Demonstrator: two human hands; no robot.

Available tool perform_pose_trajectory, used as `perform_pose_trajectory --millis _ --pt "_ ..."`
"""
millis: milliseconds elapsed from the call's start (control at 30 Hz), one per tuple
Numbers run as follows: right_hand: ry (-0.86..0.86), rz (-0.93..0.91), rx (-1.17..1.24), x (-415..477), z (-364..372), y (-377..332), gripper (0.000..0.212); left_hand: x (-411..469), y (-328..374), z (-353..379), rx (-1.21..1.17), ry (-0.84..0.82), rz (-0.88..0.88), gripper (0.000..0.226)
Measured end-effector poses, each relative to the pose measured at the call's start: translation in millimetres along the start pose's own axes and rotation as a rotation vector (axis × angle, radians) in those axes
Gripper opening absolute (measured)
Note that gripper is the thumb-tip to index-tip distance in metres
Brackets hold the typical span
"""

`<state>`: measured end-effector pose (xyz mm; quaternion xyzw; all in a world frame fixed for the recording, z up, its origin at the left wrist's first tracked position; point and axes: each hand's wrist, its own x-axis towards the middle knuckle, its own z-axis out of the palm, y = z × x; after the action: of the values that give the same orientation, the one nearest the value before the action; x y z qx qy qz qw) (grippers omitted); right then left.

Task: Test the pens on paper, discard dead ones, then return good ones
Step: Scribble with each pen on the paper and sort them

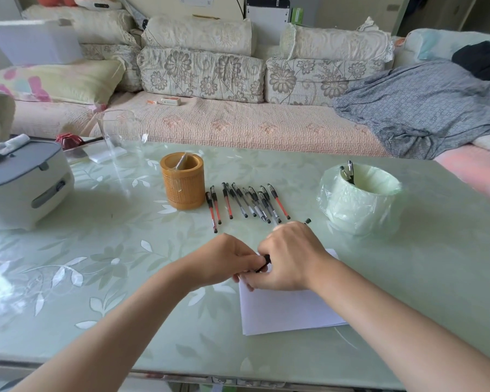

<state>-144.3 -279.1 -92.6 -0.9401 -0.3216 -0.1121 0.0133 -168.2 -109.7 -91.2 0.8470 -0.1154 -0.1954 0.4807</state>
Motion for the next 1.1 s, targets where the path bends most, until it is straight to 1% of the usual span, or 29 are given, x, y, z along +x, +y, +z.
perform_pose_trajectory --millis 133,300,333,433,533,600,667,700,767,833,933,1000,1100 --pt "0.017 0.088 0.036 -1 2 -9 0.052 -2 1 -2 -0.015 0.018 -0.017 0.026" --pt "0.086 0.054 0.138 5 8 -9 0.047 -1 3 -15 0.069 0.060 -0.063 0.026" --pt "0.053 0.060 0.196 6 9 -7 0.044 0 2 -20 0.089 0.103 -0.066 0.027" --pt "-0.003 0.099 0.425 10 13 1 0.024 5 -5 -37 0.087 0.298 -0.037 0.018" --pt "0.011 0.173 0.485 14 18 12 0.025 11 -14 -54 0.043 0.510 -0.003 0.013" --pt "0.009 0.232 0.526 16 21 16 0.019 16 -22 -61 -0.022 0.591 0.022 0.008" --pt "0.020 0.324 0.544 20 23 19 0.015 21 -31 -61 -0.056 0.643 0.034 0.012" --pt "0.035 0.388 0.546 22 24 20 0.014 24 -36 -61 -0.034 0.665 0.029 0.017" --pt "0.063 0.529 0.551 29 26 22 0.016 28 -45 -60 0.097 0.693 0.024 0.026" --pt "0.060 0.601 0.520 38 29 26 0.019 31 -52 -59 0.249 0.689 0.048 0.027" --pt "0.055 0.618 0.502 53 36 27 0.017 36 -59 -57 0.473 0.668 0.079 0.026" --pt "0.058 0.594 0.504 61 40 25 0.011 42 -63 -56 0.626 0.634 0.048 0.030" --pt "0.049 0.561 0.500 73 48 21 0.006 50 -72 -57 0.714 0.555 -0.002 0.034"
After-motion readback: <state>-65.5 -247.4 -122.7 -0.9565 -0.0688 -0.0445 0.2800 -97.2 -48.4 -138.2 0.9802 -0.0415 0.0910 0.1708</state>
